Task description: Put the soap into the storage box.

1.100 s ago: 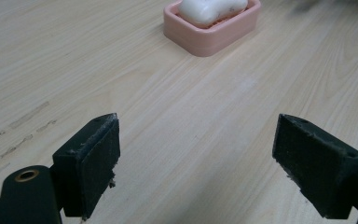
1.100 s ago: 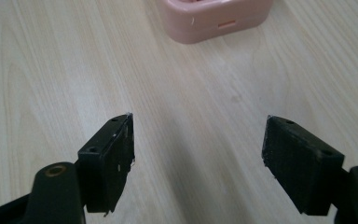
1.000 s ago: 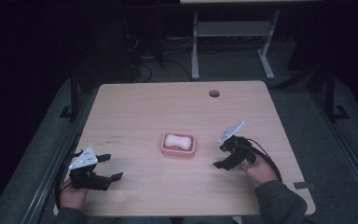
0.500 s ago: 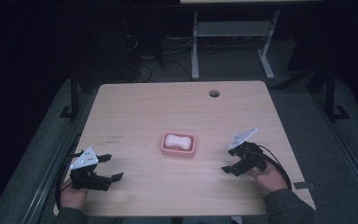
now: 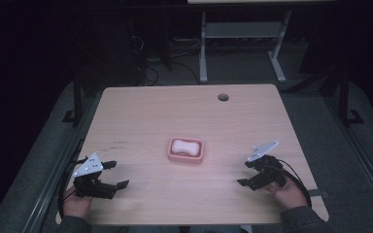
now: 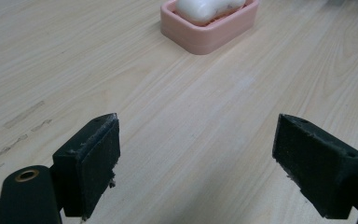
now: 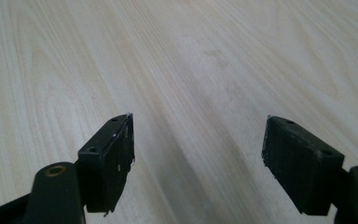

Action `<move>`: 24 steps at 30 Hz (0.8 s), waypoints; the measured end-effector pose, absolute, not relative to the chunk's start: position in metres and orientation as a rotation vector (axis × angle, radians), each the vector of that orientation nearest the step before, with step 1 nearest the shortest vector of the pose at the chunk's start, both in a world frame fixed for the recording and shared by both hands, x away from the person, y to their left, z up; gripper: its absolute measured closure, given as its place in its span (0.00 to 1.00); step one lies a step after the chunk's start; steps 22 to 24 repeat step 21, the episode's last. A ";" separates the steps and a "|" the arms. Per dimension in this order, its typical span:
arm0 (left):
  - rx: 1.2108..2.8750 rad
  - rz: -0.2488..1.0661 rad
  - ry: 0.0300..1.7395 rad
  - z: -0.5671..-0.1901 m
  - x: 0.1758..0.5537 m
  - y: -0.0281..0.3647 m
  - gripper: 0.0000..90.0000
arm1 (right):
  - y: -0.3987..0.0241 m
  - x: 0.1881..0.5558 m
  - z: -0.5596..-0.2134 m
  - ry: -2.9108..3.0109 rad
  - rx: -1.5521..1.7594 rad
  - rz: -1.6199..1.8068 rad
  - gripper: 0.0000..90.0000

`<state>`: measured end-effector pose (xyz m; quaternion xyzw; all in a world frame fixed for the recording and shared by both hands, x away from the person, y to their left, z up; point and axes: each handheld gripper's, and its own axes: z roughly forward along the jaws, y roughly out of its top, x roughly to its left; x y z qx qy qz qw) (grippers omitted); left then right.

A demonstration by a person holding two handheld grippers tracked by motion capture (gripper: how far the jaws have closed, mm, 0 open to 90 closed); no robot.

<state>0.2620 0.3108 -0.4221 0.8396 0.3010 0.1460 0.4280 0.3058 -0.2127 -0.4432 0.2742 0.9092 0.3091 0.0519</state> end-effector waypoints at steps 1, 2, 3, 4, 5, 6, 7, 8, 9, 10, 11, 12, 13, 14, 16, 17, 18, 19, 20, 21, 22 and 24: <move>2.096 0.364 0.751 -0.422 0.262 0.311 0.16 | -0.214 0.304 -0.444 2.760 0.836 0.950 0.28; 2.097 0.364 0.750 -0.422 0.262 0.310 0.16 | -0.216 0.303 -0.445 2.756 0.842 0.960 0.28; 2.098 0.364 0.747 -0.422 0.262 0.310 0.16 | -0.217 0.301 -0.446 2.750 0.845 0.956 0.28; 2.099 0.364 0.745 -0.422 0.262 0.310 0.16 | -0.219 0.299 -0.446 2.745 0.848 0.959 0.28; 2.102 0.364 0.743 -0.422 0.262 0.310 0.16 | -0.220 0.298 -0.447 2.740 0.843 0.964 0.28; 2.099 0.361 0.744 -0.423 0.262 0.309 0.16 | -0.222 0.295 -0.447 2.735 0.854 0.970 0.28; 2.101 0.360 0.744 -0.423 0.262 0.309 0.16 | -0.223 0.293 -0.447 2.730 0.856 0.971 0.28; 2.106 0.361 0.742 -0.423 0.262 0.309 0.16 | -0.224 0.291 -0.447 2.722 0.856 0.975 0.28; 2.107 0.360 0.742 -0.423 0.262 0.309 0.16 | -0.226 0.289 -0.446 2.712 0.857 0.976 0.27; 2.106 0.359 0.742 -0.423 0.262 0.309 0.16 | -0.227 0.287 -0.446 2.705 0.857 0.986 0.27; 2.107 0.358 0.741 -0.423 0.262 0.309 0.16 | -0.228 0.285 -0.446 2.698 0.865 0.995 0.27; 2.109 0.360 0.737 -0.423 0.262 0.309 0.16 | -0.229 0.283 -0.447 2.691 0.871 0.993 0.26; 2.108 0.359 0.736 -0.422 0.262 0.309 0.16 | -0.230 0.281 -0.447 2.684 0.877 0.992 0.26; 2.107 0.359 0.735 -0.422 0.262 0.309 0.16 | -0.231 0.279 -0.447 2.679 0.883 0.993 0.25; 2.108 0.358 0.735 -0.422 0.262 0.309 0.16 | -0.232 0.275 -0.448 2.671 0.889 0.998 0.25; 2.107 0.358 0.735 -0.422 0.263 0.309 0.16 | -0.232 0.273 -0.449 2.669 0.892 0.998 0.24; 2.107 0.358 0.734 -0.422 0.263 0.309 0.16 | -0.232 0.270 -0.449 2.665 0.889 0.995 0.23; 2.107 0.357 0.734 -0.422 0.263 0.308 0.16 | -0.232 0.269 -0.450 2.662 0.892 0.995 0.23; 2.109 0.357 0.731 -0.422 0.263 0.308 0.16 | -0.232 0.267 -0.450 2.659 0.892 0.996 0.22; 2.110 0.358 0.729 -0.422 0.263 0.308 0.16 | -0.232 0.266 -0.450 2.651 0.901 0.995 0.20; 2.110 0.358 0.729 -0.422 0.263 0.308 0.16 | -0.232 0.266 -0.450 2.651 0.901 0.995 0.20; 2.110 0.358 0.729 -0.422 0.263 0.308 0.16 | -0.232 0.266 -0.450 2.651 0.901 0.995 0.20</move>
